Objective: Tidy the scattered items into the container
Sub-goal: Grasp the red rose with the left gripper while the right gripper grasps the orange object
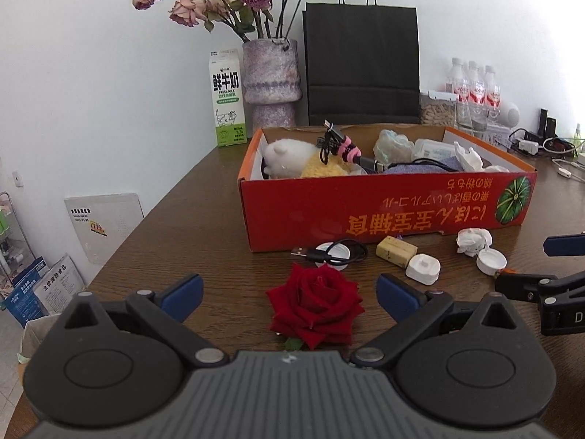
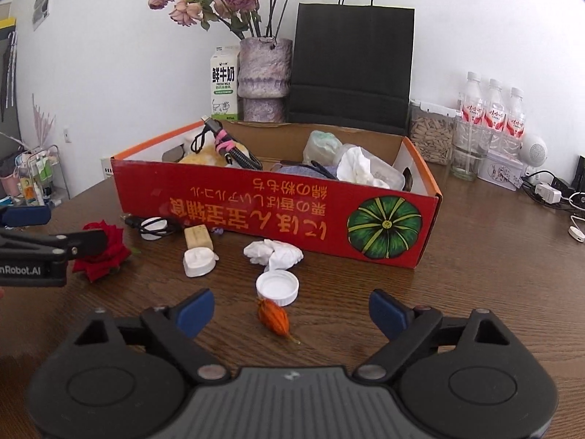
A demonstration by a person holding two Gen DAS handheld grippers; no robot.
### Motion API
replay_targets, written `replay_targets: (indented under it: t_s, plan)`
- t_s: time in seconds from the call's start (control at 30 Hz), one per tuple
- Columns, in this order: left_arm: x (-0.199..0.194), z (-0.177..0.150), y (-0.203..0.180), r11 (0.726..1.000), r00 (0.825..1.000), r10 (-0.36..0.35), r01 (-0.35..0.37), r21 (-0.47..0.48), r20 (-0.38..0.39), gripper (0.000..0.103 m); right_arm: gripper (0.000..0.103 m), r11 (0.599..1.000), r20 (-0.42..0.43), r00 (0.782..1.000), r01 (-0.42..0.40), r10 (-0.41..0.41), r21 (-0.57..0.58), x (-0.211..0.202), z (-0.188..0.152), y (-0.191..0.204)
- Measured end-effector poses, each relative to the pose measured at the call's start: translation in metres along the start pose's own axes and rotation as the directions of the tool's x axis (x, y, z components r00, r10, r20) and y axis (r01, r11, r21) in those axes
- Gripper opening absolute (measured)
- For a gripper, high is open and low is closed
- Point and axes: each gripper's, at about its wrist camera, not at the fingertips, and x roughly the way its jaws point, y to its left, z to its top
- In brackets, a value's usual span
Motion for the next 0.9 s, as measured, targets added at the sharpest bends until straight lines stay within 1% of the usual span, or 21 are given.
replay_targets:
  t_s: [0.07, 0.13, 0.17, 0.2, 0.23, 0.27, 0.3, 0.33, 0.37, 0.4, 0.5, 0.77, 0.83, 0.9]
  plan:
    - [0.006, 0.0, -0.002, 1.0, 0.999, -0.006, 0.006, 0.014, -0.032, 0.103, 0.085, 1.0, -0.019, 1.0, -0.003, 0.003, 0.003, 0.003, 0.0, 0.0]
    - [0.01, 0.001, -0.003, 1.0, 0.998, -0.011, 0.012, 0.018, -0.056, 0.103, 0.075, 1.0, -0.044, 0.999, -0.008, 0.008, 0.004, 0.006, 0.0, 0.0]
    - [0.012, 0.001, -0.003, 1.0, 0.998, -0.014, 0.016, 0.019, -0.069, 0.103, 0.065, 1.0, -0.057, 0.998, -0.013, 0.014, 0.004, 0.008, 0.0, 0.0]
    - [0.015, 0.001, -0.003, 1.0, 0.997, -0.015, 0.017, 0.018, -0.082, 0.102, 0.059, 1.0, -0.055, 0.998, -0.027, 0.028, 0.007, 0.008, 0.0, -0.001]
    - [0.017, 0.001, -0.003, 1.0, 0.995, -0.016, 0.018, 0.018, -0.096, 0.101, 0.057, 0.999, -0.054, 0.998, -0.035, 0.035, 0.004, 0.007, 0.0, 0.0]
    - [0.019, 0.001, -0.003, 1.0, 0.994, -0.018, 0.02, 0.018, -0.108, 0.096, 0.05, 0.999, -0.052, 0.998, -0.045, 0.044, 0.0, 0.007, -0.001, 0.001]
    - [0.02, 0.0, -0.003, 1.0, 0.993, -0.018, 0.02, 0.018, -0.119, 0.084, 0.041, 0.998, -0.049, 0.997, -0.059, 0.059, -0.008, 0.006, -0.001, 0.003]
    - [0.022, 0.0, -0.003, 1.0, 0.992, -0.018, 0.02, 0.016, -0.125, 0.078, 0.035, 0.997, -0.046, 0.997, -0.07, 0.069, -0.015, 0.004, -0.001, 0.004]
    - [0.021, 0.0, -0.002, 0.999, 0.992, -0.036, 0.037, 0.005, -0.118, 0.061, 0.021, 0.997, -0.045, 0.996, -0.077, 0.076, -0.019, 0.004, -0.001, 0.005]
    - [0.02, 0.0, -0.001, 0.999, 0.993, -0.042, 0.042, 0.002, -0.112, 0.048, 0.013, 0.996, -0.044, 0.995, -0.086, 0.085, -0.022, 0.003, -0.002, 0.007]
    - [0.019, 0.0, -0.003, 0.999, 0.994, -0.036, 0.037, 0.006, -0.107, 0.045, 0.012, 0.994, -0.032, 0.994, -0.102, 0.101, -0.024, -0.001, -0.002, 0.008]
    - [0.016, 0.0, 0.001, 0.999, 0.994, -0.037, 0.036, -0.02, -0.099, 0.044, 0.012, 0.997, 0.027, 0.997, -0.074, 0.075, -0.036, -0.011, -0.001, 0.01]
    - [0.014, 0.0, 0.001, 0.999, 0.996, -0.034, 0.032, -0.021, -0.087, 0.043, 0.012, 0.997, 0.049, 0.997, -0.064, 0.066, -0.038, -0.013, -0.002, 0.009]
    - [0.009, -0.001, 0.001, 0.999, 0.998, -0.037, 0.035, -0.026, -0.058, 0.043, 0.012, 0.998, 0.072, 0.996, -0.054, 0.057, -0.039, -0.017, -0.003, 0.008]
